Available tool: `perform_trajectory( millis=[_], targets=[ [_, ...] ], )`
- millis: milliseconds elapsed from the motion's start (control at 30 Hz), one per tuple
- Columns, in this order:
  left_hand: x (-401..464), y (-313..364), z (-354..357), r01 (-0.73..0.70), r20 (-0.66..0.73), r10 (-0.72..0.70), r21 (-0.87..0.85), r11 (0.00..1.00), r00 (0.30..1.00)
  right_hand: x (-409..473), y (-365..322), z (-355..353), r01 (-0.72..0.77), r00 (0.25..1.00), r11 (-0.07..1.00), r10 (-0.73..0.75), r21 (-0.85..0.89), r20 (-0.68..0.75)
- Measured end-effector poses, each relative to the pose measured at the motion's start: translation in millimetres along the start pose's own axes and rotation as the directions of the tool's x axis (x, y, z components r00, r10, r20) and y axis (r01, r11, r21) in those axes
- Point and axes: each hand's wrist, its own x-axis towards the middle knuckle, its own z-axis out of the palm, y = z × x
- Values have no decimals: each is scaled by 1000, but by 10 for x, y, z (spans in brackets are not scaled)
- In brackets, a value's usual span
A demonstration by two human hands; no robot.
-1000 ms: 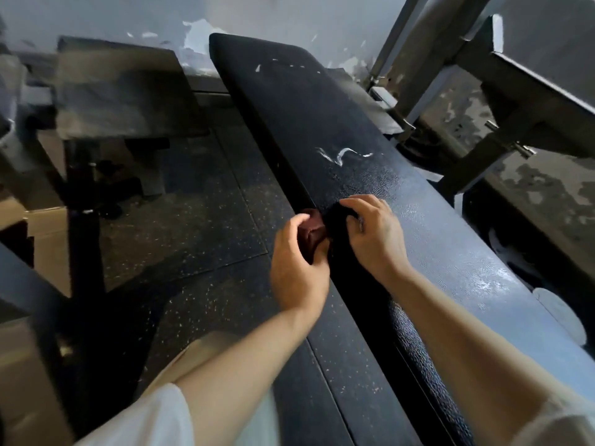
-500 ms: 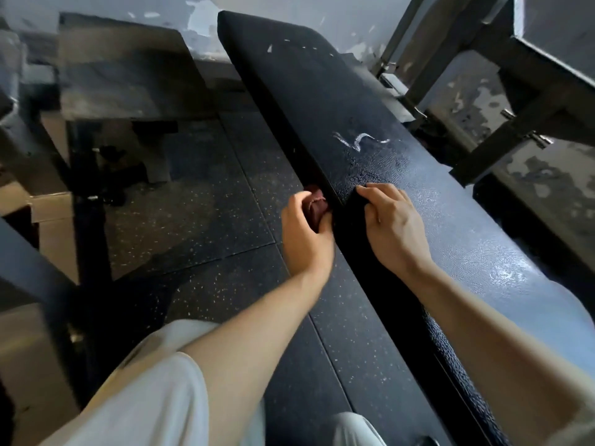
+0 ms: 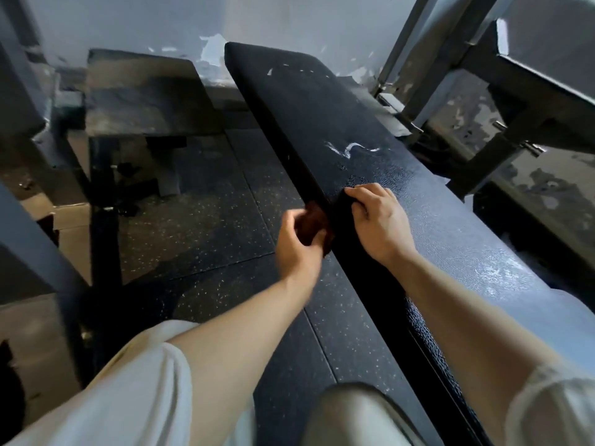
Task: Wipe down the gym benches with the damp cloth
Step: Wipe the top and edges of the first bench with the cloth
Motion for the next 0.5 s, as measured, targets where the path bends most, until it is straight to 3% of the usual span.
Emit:
perform_trajectory(
  millis=[167,367,500],
  targets=[
    [-344,-42,16,-272,75,263,146,951,962,-38,-1,1,13,1000,1000,-13,-11,10],
    [409,273,144,-103,-165,116,90,991,979,15,-39,-12,55,998,997,-55,-56,3],
    [657,131,101,-251,-140,257,63,966,956,428,-77,-24,167,986,986,-167,-22,-19]
  ],
)
